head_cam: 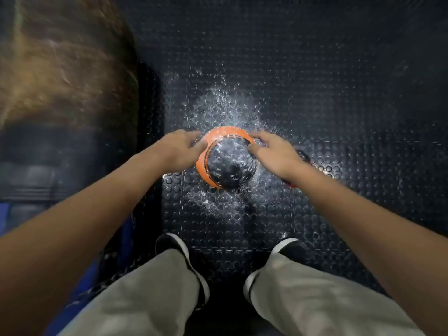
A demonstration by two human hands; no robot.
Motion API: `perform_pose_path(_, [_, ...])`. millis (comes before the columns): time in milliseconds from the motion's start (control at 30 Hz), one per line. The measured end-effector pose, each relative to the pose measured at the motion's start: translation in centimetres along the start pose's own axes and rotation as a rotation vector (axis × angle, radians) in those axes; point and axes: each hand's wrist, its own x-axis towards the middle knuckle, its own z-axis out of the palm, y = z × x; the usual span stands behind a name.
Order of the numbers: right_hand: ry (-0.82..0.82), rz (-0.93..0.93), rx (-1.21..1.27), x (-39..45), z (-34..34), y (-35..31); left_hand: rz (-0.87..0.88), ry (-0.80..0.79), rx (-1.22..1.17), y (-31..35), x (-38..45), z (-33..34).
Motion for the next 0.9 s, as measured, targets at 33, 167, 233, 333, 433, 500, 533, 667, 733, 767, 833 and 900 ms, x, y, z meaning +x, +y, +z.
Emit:
perform_pose_path(33, [0.005, -0.026, -0.02, 0.7, 0.9, 0.8, 0.01, -0.001, 0.001, -0.3, 1.0, 1.2])
perform_pose_path(167, [0.009, -0.099, -0.115, 5.2, 4.1, 4.4, 0.009, 0.026, 0.028, -2.4, 5.8, 5.3])
perform_pose_path(233, [0.037, -0.141, -0.12, 6.9, 4.9, 5.3, -0.009, 0.046, 0.01, -2.9, 7.6, 6.4])
perform_pose_path(333, [0.101, -0.213, -0.162, 9.8, 6.2, 7.2, 0.025, 0.11, -0.012, -3.3, 10.1, 7.8])
perform_pose_path(433, [0.16, -0.293, -0.199, 11.3, 7.0, 9.3, 0.059, 0.129, -0.011, -3.4, 11.4, 8.6])
perform_pose_path(500, [0.209, -0.357, -0.204, 11.7, 7.5, 10.2, 0.056, 0.135, 0.023, -3.3, 11.4, 9.3])
perform_pose_path(533, [0.231, -0.369, -0.202, 11.7, 7.7, 10.5, 0.055, 0.162, 0.035, -3.2, 11.1, 9.9])
perform_pose_path(667, [0.241, -0.398, -0.22, 10.5, 8.2, 11.5, 0.053, 0.364, 0.045, -3.3, 8.4, 13.7])
perform_pose_path(733, [0.196, -0.414, -0.271, 8.7, 8.0, 11.9, 0.037, 0.427, 0.063, -3.1, 6.6, 15.6])
perform_pose_path(767, [0.167, -0.414, -0.302, 7.6, 8.0, 12.0, 0.021, 0.432, 0.078, -2.8, 5.6, 16.3])
perform_pose_path(833, [0.11, -0.421, -0.364, 5.1, 8.2, 11.7, -0.017, 0.418, 0.125, -2.1, 3.4, 17.7])
perform_pose_path(900, [0.054, -0.417, -0.424, 3.4, 8.3, 11.4, -0.046, 0.385, 0.154, -1.7, 2.1, 18.5])
